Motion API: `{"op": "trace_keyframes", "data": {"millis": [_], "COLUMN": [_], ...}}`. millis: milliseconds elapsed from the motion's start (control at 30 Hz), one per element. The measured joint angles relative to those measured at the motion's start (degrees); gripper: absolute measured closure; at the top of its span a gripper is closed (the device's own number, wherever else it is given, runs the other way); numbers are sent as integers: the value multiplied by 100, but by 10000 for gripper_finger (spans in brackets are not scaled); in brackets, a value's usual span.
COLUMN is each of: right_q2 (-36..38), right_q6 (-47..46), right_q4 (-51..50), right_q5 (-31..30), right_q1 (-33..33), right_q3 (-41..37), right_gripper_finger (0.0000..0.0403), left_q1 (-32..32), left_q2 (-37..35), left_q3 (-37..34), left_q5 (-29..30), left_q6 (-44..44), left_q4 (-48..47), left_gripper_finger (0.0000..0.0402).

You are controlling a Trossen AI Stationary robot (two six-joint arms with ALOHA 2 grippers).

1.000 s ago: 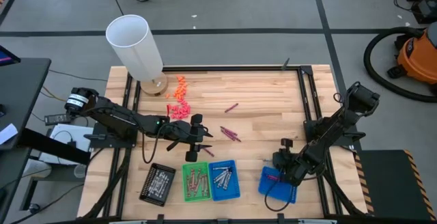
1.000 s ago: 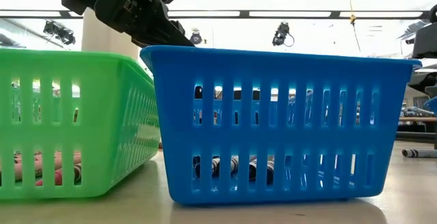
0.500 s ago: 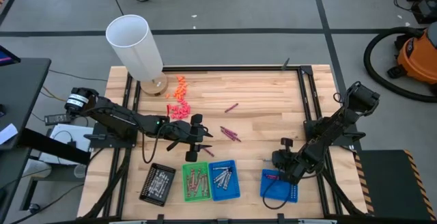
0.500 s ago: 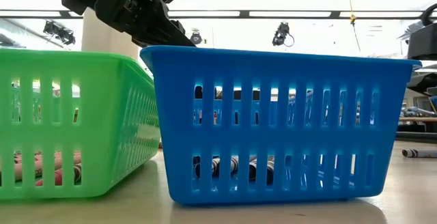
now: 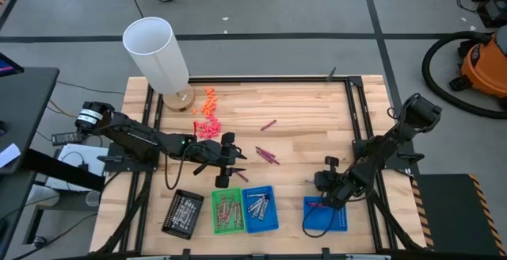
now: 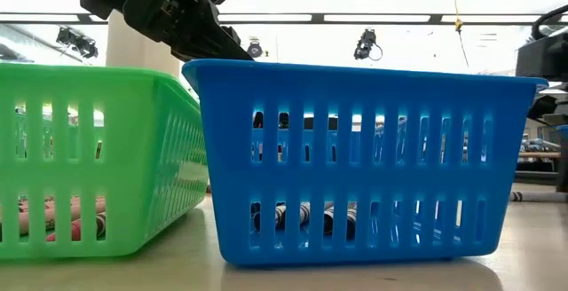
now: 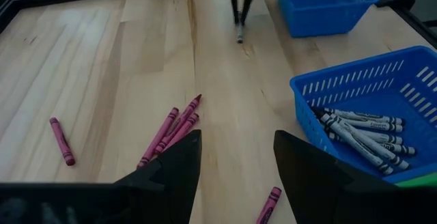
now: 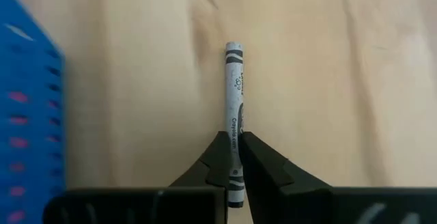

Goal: Sort crayons
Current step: Put the black crayon into the left blue bin

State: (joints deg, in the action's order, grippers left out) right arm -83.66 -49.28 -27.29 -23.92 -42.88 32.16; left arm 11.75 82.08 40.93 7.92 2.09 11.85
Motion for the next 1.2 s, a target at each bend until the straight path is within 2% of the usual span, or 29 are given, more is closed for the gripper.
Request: {"op": "trace_keyframes", "data": {"millis": [400, 600, 800, 1000, 1200], "right_q2": [923, 1049, 691, -20, -522], "right_q6": [901, 1602, 2379, 3233, 4539], "right_q4": [74, 1146, 2240, 2386, 2383], "right_q5": [-18, 316, 739, 756, 739], "right_q1": [555, 878, 1138, 1281, 1378], "right_q3": [-13, -4, 33, 580, 1369], "right_gripper_finger": [368, 367, 367, 367, 367], "left_q1": [3, 2, 2, 2, 2], "left_q2": [2, 2, 2, 2, 2], "left_q3": [0, 0, 0, 0, 0], "left_q5": [-302, -302, -302, -302, -302], "left_q6": [-279, -297, -295, -295, -297], "left_q4": [-10, 4, 36, 39, -1], "left_gripper_finger": [207, 207, 207, 207, 207]}}
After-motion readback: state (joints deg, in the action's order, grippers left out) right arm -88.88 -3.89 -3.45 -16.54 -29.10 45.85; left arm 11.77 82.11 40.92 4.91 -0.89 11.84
